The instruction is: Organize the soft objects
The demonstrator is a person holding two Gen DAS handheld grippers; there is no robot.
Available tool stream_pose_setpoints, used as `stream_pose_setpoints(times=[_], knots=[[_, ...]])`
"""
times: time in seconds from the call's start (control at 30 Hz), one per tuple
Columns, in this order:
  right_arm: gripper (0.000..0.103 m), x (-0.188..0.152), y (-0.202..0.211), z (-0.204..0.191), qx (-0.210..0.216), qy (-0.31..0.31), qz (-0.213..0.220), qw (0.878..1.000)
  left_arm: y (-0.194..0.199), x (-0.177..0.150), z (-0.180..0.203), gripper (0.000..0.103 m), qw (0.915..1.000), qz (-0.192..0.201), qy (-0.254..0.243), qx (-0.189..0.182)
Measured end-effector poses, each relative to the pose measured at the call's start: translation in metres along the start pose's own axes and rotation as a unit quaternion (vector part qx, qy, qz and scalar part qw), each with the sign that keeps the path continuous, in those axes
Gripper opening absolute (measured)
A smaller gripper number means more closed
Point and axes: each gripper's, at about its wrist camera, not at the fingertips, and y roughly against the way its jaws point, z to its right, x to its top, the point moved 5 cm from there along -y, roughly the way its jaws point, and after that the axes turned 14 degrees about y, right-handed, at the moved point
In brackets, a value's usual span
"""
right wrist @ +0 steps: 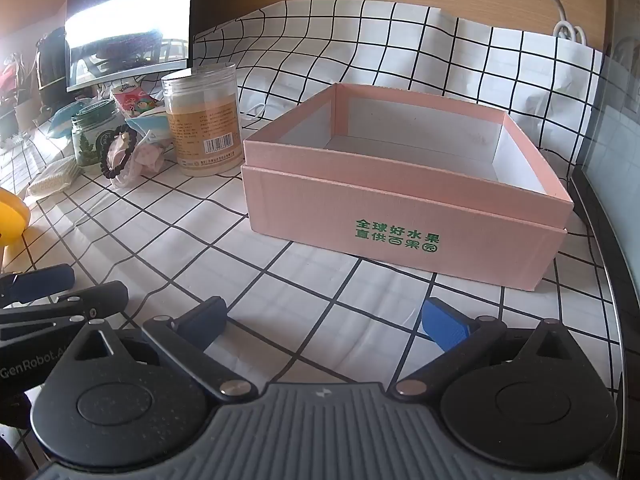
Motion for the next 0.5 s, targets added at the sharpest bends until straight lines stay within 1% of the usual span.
stream_pose_setpoints(times=[0.43,0.5], knots=[[0.103,-0.0004,-0.0007,-0.0002,0.000,0.000,0.000,1.000,0.0011,0.0013,-0.0059,0.059,1.0000,0.001,0.005,-0.004],[0.103,-0.0004,-0.0007,-0.0002,0.000,0.000,0.000,1.000,0.0001,0.0001,0.0000,0.059,1.0000,0.001,0.000,-0.001]])
